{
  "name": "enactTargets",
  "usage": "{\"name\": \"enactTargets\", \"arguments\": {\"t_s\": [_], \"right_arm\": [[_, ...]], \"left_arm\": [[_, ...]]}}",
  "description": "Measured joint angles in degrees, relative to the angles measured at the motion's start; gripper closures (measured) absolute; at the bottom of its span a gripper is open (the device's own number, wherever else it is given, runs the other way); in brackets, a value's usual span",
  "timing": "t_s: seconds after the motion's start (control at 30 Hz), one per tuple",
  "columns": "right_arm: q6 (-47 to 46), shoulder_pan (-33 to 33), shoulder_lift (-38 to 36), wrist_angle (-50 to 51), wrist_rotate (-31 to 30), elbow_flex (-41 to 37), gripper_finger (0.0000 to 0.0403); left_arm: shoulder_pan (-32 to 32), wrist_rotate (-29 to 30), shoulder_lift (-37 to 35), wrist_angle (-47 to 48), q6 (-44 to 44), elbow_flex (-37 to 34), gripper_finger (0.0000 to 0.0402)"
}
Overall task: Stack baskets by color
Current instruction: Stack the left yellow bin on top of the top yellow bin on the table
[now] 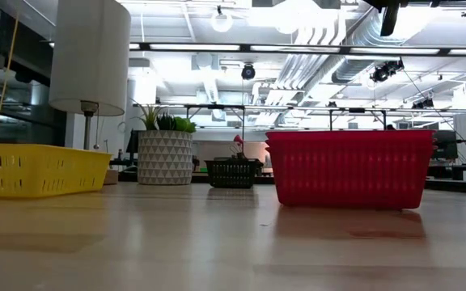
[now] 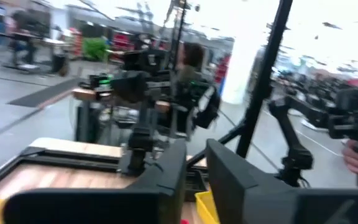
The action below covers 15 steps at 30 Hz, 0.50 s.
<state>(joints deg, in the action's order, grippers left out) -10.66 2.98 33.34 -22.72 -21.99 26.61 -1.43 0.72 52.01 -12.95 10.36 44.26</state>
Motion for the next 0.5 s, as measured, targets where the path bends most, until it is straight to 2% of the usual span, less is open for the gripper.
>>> {"name": "enactTargets", "arguments": {"t_s": [0.13,0.3,0.5], "right_arm": [[0.6,0.0,0.0,0.2,1.2,0.0,0.0402],[0.6,0.0,0.0,0.2,1.2,0.0,0.0402],[0.6,0.0,0.0,0.3,1.2,0.0,0.0402]], "left_arm": [[1.2,3.8,-6.0,-0.2,0.0,-5.7,0.0397],[1.3,4.7,-10.2,-0.1,0.0,-9.4,0.04],[1.3,4.7,-10.9,-0.4,0.0,-9.8,0.0401]]}}
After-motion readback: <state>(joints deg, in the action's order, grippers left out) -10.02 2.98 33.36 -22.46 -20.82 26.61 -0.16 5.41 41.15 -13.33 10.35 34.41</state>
